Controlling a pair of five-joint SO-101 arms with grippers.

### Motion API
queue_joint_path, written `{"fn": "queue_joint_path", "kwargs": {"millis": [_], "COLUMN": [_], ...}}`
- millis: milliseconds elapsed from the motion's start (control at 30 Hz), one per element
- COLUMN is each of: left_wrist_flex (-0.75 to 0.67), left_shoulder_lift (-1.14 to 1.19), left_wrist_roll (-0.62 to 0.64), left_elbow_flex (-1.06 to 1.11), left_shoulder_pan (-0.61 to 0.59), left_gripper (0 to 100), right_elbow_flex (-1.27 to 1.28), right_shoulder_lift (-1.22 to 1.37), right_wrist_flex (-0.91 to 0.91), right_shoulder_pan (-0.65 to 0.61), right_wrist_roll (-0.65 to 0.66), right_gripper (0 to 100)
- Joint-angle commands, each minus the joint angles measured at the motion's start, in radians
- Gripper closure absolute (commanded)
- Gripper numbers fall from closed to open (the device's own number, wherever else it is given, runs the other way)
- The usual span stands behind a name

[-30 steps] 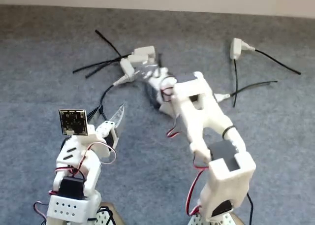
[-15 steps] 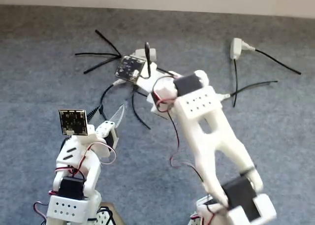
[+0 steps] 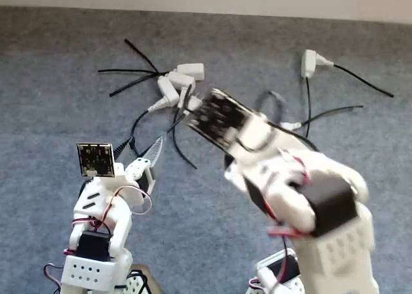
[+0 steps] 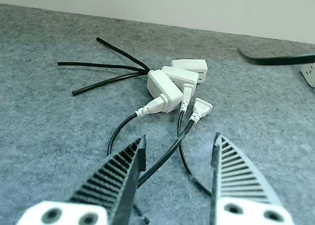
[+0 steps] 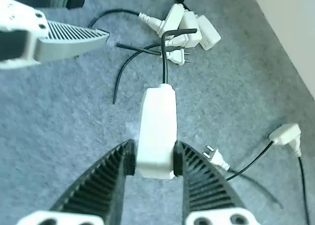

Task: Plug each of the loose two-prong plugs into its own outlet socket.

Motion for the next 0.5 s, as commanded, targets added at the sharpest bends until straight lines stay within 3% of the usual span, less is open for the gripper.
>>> {"fn": "queue_joint_path", "kwargs": {"millis": [0, 167, 467], "left_wrist_flex": [0.002, 0.002, 0.002], "left_shoulder_lift": [-0.004, -0.004, -0.004], "left_wrist_roll": [-0.008, -0.008, -0.008], "left_elbow_flex": [0.016, 0.016, 0.016], "left_shoulder_pan": [-0.01, -0.012, -0.012], "left_gripper": [77, 77, 77], "right_elbow_flex": [-0.044, 0.105, 0.582], "right_shoulder_lift": [-0.087, -0.157, -0.516], "right_wrist_flex": [0.048, 0.085, -0.012], "right_shoulder_pan": [-0.005, -0.007, -0.005], "right_wrist_roll": [-0.155, -0.267, -0.255], "right_gripper": [94.0, 94.0, 94.0]}}
